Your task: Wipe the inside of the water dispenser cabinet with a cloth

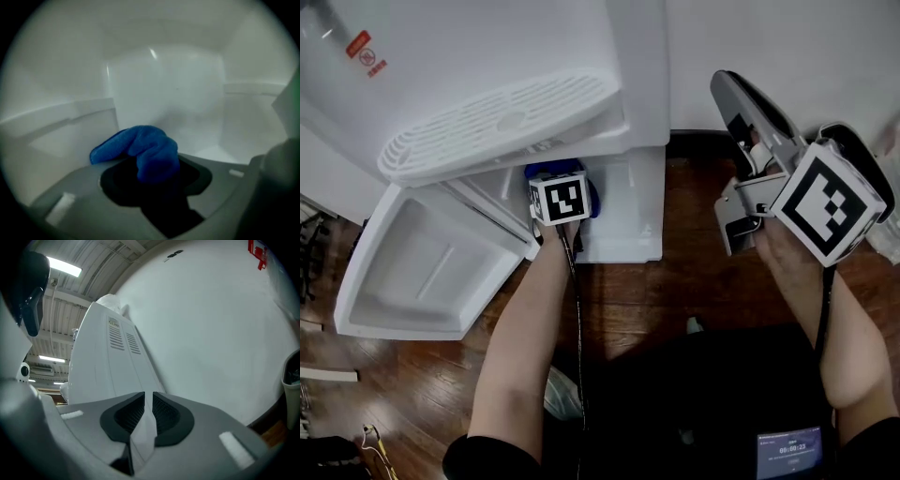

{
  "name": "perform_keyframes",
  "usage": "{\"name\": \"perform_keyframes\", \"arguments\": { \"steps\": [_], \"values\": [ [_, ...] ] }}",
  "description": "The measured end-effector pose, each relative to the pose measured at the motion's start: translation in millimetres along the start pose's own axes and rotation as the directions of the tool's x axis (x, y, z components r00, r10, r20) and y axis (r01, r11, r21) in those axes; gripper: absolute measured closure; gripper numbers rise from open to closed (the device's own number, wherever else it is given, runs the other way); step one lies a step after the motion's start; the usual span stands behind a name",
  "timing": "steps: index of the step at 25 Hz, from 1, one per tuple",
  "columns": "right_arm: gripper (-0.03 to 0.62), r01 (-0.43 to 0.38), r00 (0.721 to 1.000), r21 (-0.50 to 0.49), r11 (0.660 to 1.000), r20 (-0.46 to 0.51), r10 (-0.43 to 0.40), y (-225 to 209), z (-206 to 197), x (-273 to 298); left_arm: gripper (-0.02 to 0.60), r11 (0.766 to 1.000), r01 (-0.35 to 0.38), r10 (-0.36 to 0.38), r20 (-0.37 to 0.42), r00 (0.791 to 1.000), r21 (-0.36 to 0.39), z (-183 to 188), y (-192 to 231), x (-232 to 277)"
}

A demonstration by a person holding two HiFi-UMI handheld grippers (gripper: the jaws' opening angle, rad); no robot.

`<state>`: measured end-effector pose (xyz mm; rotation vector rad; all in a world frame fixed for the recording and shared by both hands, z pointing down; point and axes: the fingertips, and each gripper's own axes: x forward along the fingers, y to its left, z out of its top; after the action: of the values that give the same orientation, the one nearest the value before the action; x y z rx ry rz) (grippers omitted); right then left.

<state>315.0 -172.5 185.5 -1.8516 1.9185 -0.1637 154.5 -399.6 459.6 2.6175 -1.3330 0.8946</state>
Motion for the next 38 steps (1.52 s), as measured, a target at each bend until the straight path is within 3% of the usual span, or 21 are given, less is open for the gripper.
{"name": "perform_keyframes", "arguments": {
  "steps": [3, 5, 7, 10, 14, 18, 20, 23, 27, 30, 31, 33, 35, 37, 38],
  "values": [
    [0.549, -0.018, 1.000, 0.015, 1.000, -0.016, 0.018, 2.9, -4.1, 3.2, 0.391, 0.998, 0.051, -0.051, -0.008, 0.999, 0.038, -0.6, -23.3, 1.2],
    [0.550, -0.018, 1.000, 0.018, 1.000, -0.018, 0.019, 4.3, -4.5, 2.9, 0.391, 0.987, 0.143, -0.143, -0.008, 0.990, 0.070, 4.7, -55.2, -2.1],
    [0.549, -0.021, 1.000, 0.025, 0.999, -0.021, 0.022, 6.3, -7.7, 1.8, 0.391, 0.964, 0.261, -0.261, -0.008, 0.965, 0.050, 10.2, -90.3, -9.0],
    [0.549, -0.035, 0.999, 0.047, 0.998, -0.034, 0.037, 7.9, -14.4, 1.7, 0.391, 0.914, 0.403, -0.403, 0.013, 0.915, -0.047, 12.9, -124.8, -16.8],
    [0.556, -0.032, 0.999, 0.049, 0.998, -0.038, 0.034, 3.0, -14.1, 1.7, 0.394, 0.874, 0.482, -0.482, 0.018, 0.876, -0.070, 4.9, -130.6, -29.5],
    [0.559, -0.037, 0.999, 0.051, 0.998, -0.030, 0.038, 4.3, -11.2, 1.5, 0.394, 0.809, 0.565, -0.568, 0.030, 0.822, -0.160, -14.0, -132.3, -62.6],
    [0.559, -0.043, 0.999, 0.052, 0.998, -0.023, 0.044, 7.4, -9.4, 1.2, 0.394, 0.792, 0.574, -0.581, 0.031, 0.813, -0.210, -29.2, -132.3, -79.3],
    [0.559, -0.043, 0.999, 0.056, 0.997, -0.020, 0.045, 9.3, -7.4, -0.8, 0.394, 0.778, 0.563, -0.573, 0.050, 0.818, -0.279, -44.2, -132.0, -95.9],
    [0.559, -0.041, 0.999, 0.088, 0.995, -0.016, 0.042, 8.5, -5.7, -2.9, 0.396, 0.780, 0.518, -0.519, 0.098, 0.849, -0.350, -27.9, -113.2, -95.1],
    [0.559, -0.046, 0.999, 0.088, 0.995, -0.013, 0.048, 7.7, -5.2, -1.5, 0.396, 0.782, 0.491, -0.422, 0.254, 0.870, -0.384, 29.3, -77.0, -95.3],
    [0.559, -0.050, 0.999, 0.090, 0.995, -0.013, 0.051, 7.2, -6.0, -0.7, 0.396, 0.791, 0.485, -0.384, 0.315, 0.868, -0.374, 48.0, -66.2, -100.2],
    [0.560, -0.056, 0.998, 0.103, 0.993, -0.021, 0.059, 6.9, -9.0, 1.0, 0.396, 0.834, 0.443, -0.310, 0.384, 0.870, -0.328, 65.5, -49.8, -108.6],
    [0.560, -0.059, 0.997, 0.113, 0.992, -0.031, 0.063, 7.3, -11.7, 1.9, 0.396, 0.887, 0.381, -0.294, 0.319, 0.901, -0.259, 47.1, -50.7, -102.3],
    [0.560, -0.061, 0.997, 0.116, 0.991, -0.037, 0.065, 8.7, -12.9, 1.5, 0.394, 0.925, 0.338, -0.314, 0.154, 0.937, -0.172, 7.1, -61.4, -89.7],
    [0.560, -0.063, 0.997, 0.115, 0.991, -0.036, 0.068, 9.9, -12.7, 1.4, 0.393, 0.936, 0.325, -0.317, 0.079, 0.945, -0.132, -12.0, -64.6, -86.2]
  ]
}}
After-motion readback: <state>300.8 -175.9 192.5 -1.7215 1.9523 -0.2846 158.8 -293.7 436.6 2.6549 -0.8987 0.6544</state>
